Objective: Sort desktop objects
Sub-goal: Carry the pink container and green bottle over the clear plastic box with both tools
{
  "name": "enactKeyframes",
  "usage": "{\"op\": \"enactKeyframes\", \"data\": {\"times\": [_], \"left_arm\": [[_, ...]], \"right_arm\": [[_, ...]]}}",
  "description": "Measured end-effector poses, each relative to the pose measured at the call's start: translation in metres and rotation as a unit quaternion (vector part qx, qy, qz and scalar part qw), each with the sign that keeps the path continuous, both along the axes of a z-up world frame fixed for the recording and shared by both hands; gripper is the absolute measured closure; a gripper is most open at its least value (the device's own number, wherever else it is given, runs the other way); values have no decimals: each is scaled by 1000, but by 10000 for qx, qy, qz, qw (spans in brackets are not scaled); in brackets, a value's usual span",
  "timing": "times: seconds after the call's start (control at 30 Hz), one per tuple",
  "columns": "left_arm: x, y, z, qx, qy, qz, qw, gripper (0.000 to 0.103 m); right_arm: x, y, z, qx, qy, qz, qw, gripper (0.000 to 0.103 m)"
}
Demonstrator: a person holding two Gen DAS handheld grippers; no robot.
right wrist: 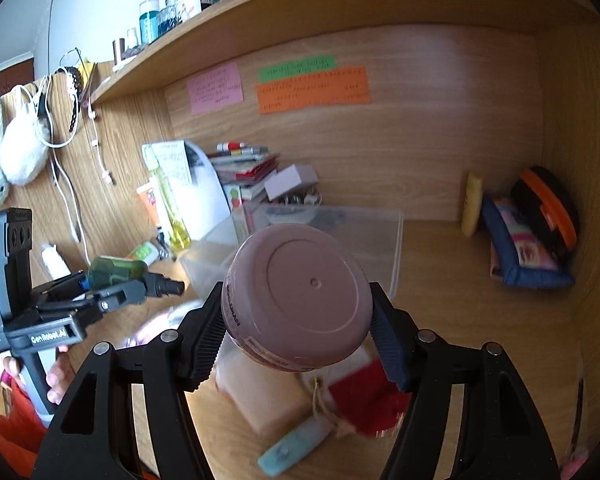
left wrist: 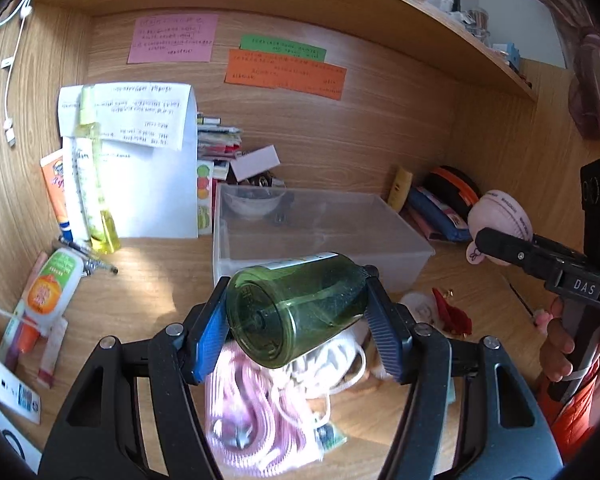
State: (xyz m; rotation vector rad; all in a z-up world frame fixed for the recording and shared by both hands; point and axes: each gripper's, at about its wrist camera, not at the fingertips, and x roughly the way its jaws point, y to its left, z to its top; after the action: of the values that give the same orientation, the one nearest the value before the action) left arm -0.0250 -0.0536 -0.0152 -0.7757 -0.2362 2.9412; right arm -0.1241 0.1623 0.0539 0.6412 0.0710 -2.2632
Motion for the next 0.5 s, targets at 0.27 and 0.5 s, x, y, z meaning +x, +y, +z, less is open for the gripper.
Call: {"op": "enactKeyframes", "data": {"times": [0.27, 0.5], "left_arm": [[-20, 2, 9, -135, 62, 127, 9998, 39], [-36, -7, 33, -345, 253, 240, 9988, 39]], "right_arm": [[-25, -25, 8, 103, 80, 177, 9998, 40], [-51, -33, 1, 274, -57, 92, 9996, 40]]}}
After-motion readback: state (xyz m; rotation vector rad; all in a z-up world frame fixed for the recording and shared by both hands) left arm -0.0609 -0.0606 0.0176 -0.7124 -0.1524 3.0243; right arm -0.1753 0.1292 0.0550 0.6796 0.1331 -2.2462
